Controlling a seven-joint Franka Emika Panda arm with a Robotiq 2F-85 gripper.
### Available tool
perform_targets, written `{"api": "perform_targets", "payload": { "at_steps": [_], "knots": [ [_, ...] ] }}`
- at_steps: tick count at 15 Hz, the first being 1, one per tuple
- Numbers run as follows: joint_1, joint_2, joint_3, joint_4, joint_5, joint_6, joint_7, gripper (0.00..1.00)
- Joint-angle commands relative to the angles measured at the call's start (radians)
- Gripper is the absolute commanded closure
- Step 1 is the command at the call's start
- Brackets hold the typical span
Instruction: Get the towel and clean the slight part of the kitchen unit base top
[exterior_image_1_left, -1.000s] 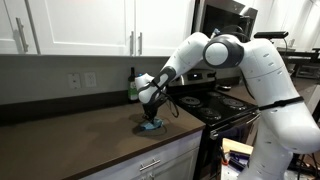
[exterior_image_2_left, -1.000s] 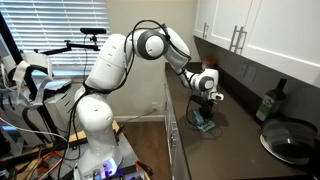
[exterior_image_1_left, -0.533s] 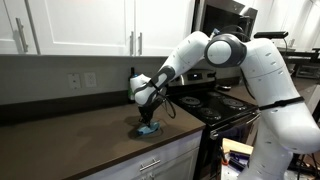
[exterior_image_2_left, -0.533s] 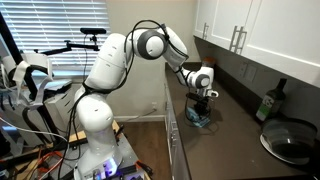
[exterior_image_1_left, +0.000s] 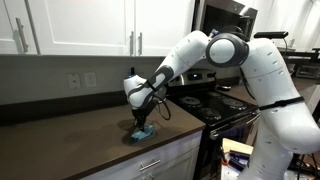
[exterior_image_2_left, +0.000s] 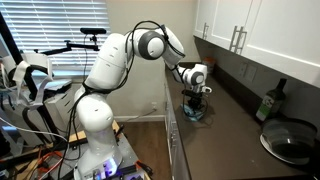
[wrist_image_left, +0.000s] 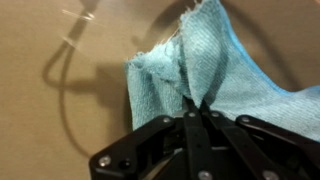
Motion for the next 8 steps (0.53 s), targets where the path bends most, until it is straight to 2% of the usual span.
{"api": "perform_targets", "payload": {
  "at_steps": [1, 8],
  "knots": [
    [0.002, 0.091, 0.051, 0.056, 0.021, -0.001, -0.050, 0.97],
    [0.011, 0.164, 0.080, 0.181, 0.026, 0.015, -0.059, 0.97]
  ]
}}
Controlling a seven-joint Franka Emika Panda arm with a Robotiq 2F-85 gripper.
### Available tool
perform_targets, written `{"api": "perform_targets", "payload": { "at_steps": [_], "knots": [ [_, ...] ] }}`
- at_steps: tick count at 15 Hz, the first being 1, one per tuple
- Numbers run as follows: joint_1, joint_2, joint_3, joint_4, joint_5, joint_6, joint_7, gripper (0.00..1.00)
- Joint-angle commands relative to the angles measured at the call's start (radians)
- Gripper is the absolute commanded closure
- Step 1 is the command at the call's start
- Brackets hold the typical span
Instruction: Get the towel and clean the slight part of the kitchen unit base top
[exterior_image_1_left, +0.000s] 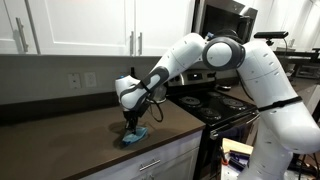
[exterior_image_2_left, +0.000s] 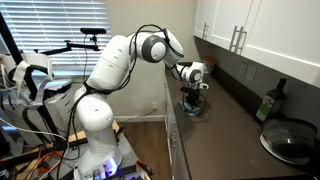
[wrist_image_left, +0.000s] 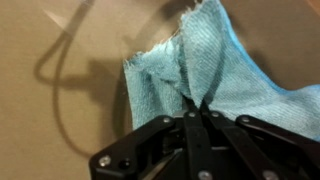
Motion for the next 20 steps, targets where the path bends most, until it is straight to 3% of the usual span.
{"api": "perform_targets", "payload": {
  "at_steps": [1, 12, 20],
  "knots": [
    [0.008, 0.121, 0.016, 0.104, 0.023, 0.037, -0.017, 0.97],
    [0.011, 0.240, -0.018, 0.312, 0.029, 0.116, 0.050, 0.97],
    [-0.002, 0.289, -0.090, 0.391, 0.038, 0.207, 0.169, 0.97]
  ]
}}
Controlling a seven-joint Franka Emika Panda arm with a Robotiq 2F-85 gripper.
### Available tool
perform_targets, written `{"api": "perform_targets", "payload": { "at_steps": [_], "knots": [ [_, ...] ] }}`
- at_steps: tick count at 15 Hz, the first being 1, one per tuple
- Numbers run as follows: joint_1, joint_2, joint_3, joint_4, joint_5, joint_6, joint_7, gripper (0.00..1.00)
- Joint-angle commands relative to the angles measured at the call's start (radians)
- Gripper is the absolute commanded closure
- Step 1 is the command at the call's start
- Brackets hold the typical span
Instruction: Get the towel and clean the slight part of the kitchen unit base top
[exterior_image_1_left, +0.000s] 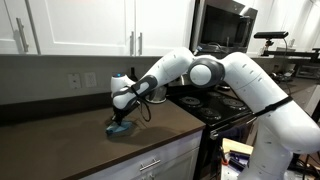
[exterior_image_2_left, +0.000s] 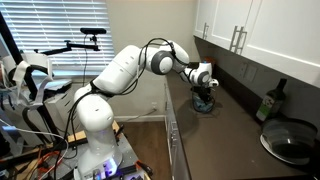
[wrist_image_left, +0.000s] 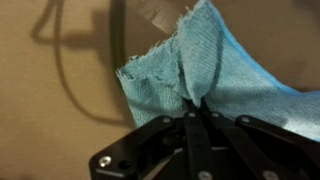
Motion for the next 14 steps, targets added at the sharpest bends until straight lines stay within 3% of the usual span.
{"api": "perform_targets", "payload": {
  "at_steps": [1, 14],
  "knots": [
    [-0.011, 0.058, -0.043, 0.045, 0.013, 0.055, 0.061, 0.97],
    [0.000, 0.024, -0.266, -0.026, -0.037, 0.062, 0.292, 0.97]
  ]
}}
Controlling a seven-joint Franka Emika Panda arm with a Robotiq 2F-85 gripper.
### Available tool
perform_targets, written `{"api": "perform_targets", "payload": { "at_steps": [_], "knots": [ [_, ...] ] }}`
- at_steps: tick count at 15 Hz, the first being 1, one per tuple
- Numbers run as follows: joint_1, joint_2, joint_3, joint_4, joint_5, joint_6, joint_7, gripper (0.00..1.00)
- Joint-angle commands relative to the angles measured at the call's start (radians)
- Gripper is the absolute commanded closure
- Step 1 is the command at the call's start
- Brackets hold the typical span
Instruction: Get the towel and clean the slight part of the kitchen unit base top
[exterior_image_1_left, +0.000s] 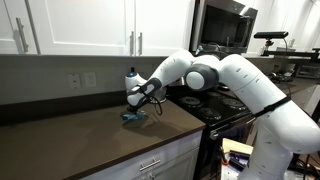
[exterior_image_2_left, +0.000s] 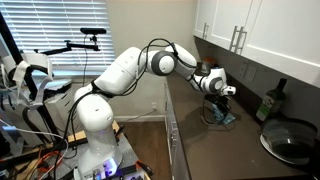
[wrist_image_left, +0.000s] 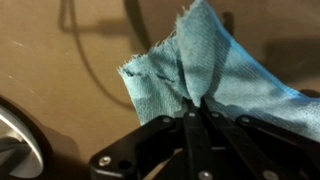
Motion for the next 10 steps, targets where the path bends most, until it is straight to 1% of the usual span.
{"api": "perform_targets", "payload": {
  "at_steps": [1, 7, 10],
  "knots": [
    [0.003, -0.020, -0.049, -0.038, -0.030, -0.008, 0.072, 0.97],
    [0.003, -0.050, -0.100, -0.097, -0.043, -0.049, 0.089, 0.97],
    [-0.001, -0.077, -0.109, -0.134, -0.052, -0.078, 0.081, 0.97]
  ]
}}
